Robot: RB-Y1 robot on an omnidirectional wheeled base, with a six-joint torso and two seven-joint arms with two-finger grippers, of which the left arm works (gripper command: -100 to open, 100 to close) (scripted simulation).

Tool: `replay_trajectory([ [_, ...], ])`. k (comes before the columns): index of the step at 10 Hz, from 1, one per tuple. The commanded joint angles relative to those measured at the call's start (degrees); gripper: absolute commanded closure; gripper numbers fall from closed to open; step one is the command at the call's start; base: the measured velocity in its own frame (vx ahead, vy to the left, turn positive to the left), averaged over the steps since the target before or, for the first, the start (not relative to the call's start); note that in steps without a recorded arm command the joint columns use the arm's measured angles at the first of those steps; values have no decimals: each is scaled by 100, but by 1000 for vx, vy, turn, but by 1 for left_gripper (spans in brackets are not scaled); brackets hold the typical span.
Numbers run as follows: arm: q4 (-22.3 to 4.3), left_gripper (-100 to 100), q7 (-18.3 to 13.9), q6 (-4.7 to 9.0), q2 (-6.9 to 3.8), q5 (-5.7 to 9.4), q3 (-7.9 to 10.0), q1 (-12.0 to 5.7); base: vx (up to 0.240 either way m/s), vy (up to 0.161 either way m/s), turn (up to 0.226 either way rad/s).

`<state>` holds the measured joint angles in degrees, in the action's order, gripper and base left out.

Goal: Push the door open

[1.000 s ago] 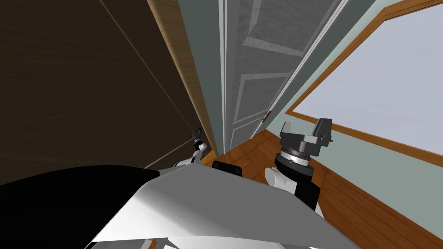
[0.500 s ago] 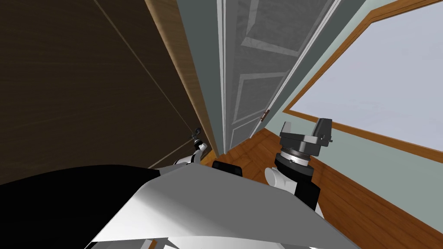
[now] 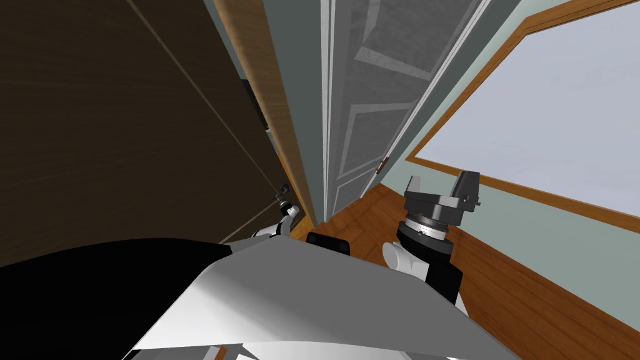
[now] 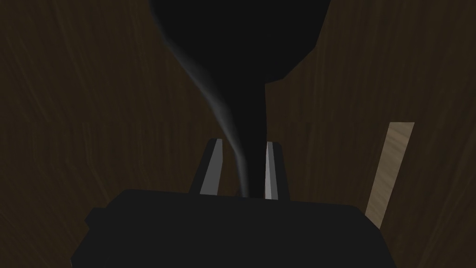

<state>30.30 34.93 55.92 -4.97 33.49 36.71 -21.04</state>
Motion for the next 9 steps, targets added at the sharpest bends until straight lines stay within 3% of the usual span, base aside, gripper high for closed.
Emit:
replay_trajectory([
  [1, 190, 100, 45, 77, -94, 46, 101, 74, -3, 49, -37],
  [4, 119, 100, 151, 289, -91, 166, 260, -1, -13, 76, -92],
  [5, 119, 100, 151, 289, -91, 166, 260, -1, -11, 54, -34],
  [6, -46, 100, 151, 289, -91, 166, 260, -1, 5, 30, -8],
  [7, 119, 100, 151, 289, -91, 166, 260, -1, 5, 3, 21],
  [9, 119, 100, 151, 289, -91, 166, 260, -1, -3, -9, 21],
])
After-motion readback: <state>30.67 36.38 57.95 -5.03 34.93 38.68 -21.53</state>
